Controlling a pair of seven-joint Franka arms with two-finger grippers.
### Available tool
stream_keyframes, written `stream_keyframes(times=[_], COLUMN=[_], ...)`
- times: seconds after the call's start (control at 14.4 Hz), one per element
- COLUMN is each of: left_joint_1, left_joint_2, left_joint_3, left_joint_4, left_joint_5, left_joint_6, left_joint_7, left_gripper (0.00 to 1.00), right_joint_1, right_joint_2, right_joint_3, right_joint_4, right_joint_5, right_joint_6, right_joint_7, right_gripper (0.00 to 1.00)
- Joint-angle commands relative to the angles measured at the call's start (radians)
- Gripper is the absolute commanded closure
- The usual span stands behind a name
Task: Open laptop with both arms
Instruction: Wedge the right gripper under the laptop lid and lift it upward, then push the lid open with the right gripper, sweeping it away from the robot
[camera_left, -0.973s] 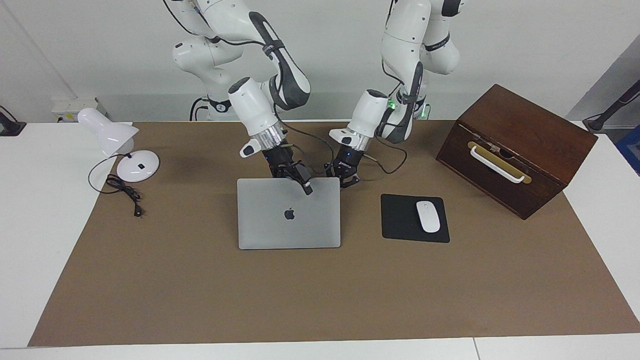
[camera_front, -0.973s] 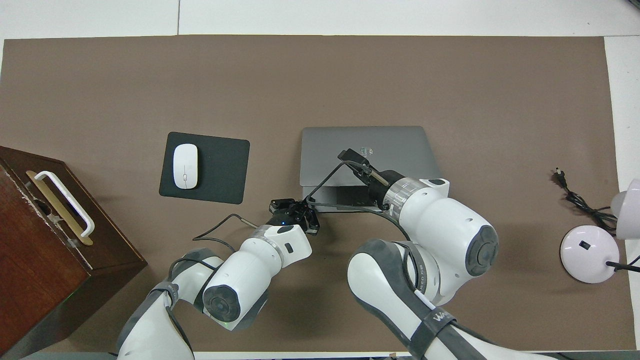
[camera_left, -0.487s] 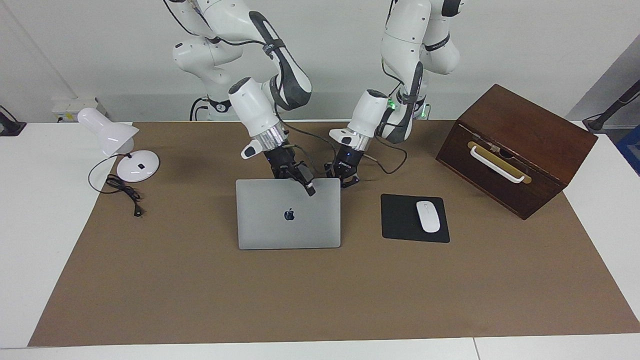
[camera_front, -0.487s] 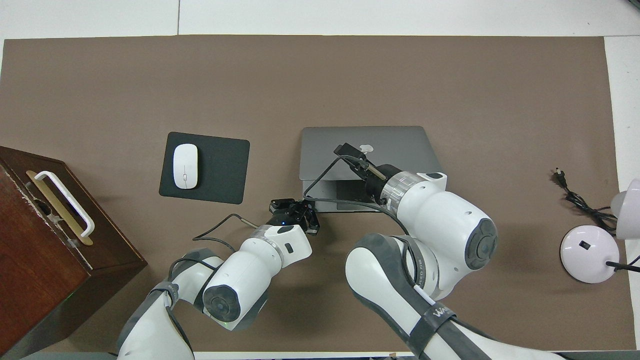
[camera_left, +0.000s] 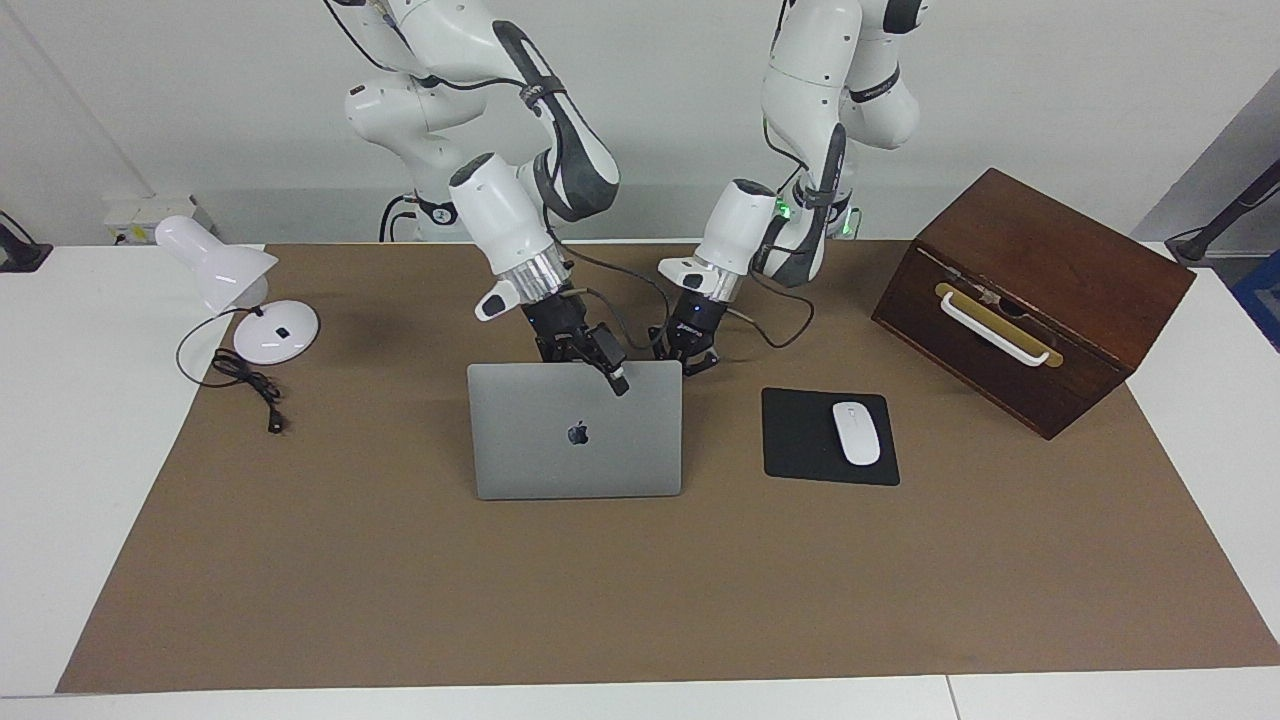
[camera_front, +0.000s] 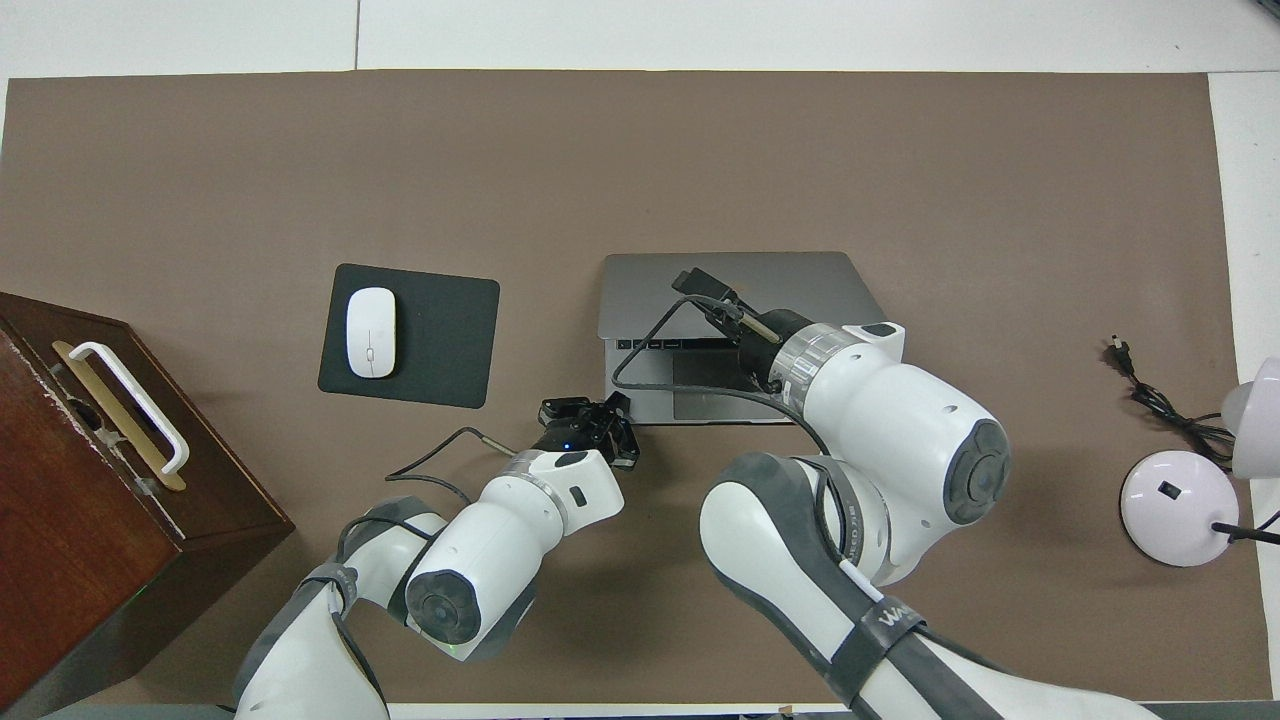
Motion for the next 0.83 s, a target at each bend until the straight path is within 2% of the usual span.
stream_keyframes(times=[0.0, 0.76], left_joint_1=[-0.019, -0.019], left_joint_2=[0.058, 0.060], left_joint_3=[0.017, 0.017], left_joint_4=[0.019, 0.019], left_joint_5=[-0.015, -0.015], left_joint_6=[0.012, 0.012], left_joint_7=[0.025, 0.025], left_gripper=[1.00, 1.00], right_joint_1=[-0.027, -0.056], right_joint_2=[0.040, 0.085], right_joint_3=[0.000, 0.005], right_joint_4=[0.040, 0.166], right_joint_5=[-0.019, -0.019], right_joint_6=[-0.022, -0.047], right_joint_7=[-0.039, -0.038], right_gripper=[0.00, 0.00])
